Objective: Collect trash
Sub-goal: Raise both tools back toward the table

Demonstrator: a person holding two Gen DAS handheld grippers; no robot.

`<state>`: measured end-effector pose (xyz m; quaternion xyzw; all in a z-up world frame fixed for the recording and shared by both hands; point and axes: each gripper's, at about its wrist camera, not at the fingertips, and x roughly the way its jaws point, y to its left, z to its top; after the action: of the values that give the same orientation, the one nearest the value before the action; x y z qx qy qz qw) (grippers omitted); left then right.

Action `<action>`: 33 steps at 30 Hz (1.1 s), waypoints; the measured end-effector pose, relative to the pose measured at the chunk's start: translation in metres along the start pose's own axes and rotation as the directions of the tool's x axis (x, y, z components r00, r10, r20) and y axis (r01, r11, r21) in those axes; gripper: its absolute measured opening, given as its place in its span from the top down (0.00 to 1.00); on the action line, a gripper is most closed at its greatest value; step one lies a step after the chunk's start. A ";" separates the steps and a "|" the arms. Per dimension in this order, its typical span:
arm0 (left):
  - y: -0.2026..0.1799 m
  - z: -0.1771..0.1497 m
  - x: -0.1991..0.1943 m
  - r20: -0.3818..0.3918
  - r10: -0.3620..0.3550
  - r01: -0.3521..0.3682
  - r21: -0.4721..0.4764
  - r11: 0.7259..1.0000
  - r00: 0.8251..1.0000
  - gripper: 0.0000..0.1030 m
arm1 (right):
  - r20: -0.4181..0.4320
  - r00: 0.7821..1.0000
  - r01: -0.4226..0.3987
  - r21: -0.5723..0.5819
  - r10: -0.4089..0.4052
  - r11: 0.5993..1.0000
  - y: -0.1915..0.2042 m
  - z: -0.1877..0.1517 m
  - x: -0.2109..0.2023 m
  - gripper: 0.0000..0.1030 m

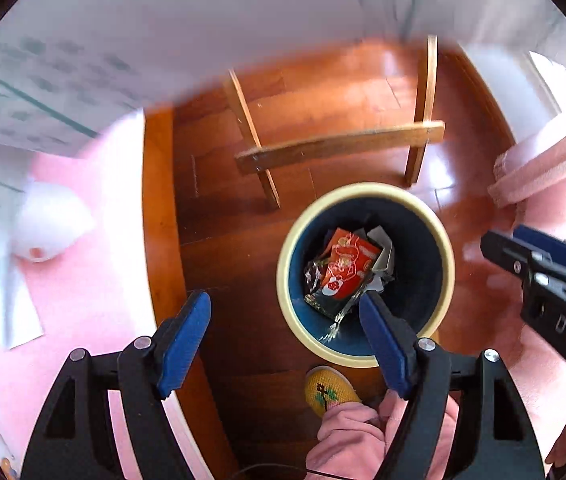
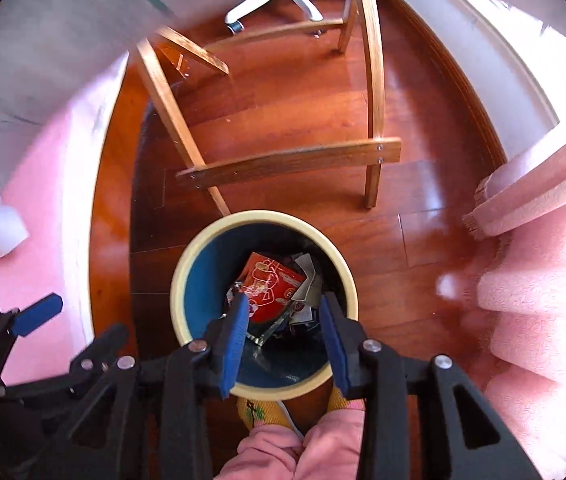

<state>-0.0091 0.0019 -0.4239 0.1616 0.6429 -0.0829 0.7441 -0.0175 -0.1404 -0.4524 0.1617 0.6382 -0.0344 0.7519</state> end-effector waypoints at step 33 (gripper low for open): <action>0.105 0.097 -0.403 0.503 -0.067 0.067 0.017 0.998 0.862 0.27 | 0.492 0.870 -0.017 -0.028 0.028 0.999 0.088 0.083 -0.403 0.63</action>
<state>0.0521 0.0323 -0.0020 0.1117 0.4319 -0.1476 0.8827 0.0100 -0.1435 -0.0322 0.1464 0.4242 -0.0583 0.8917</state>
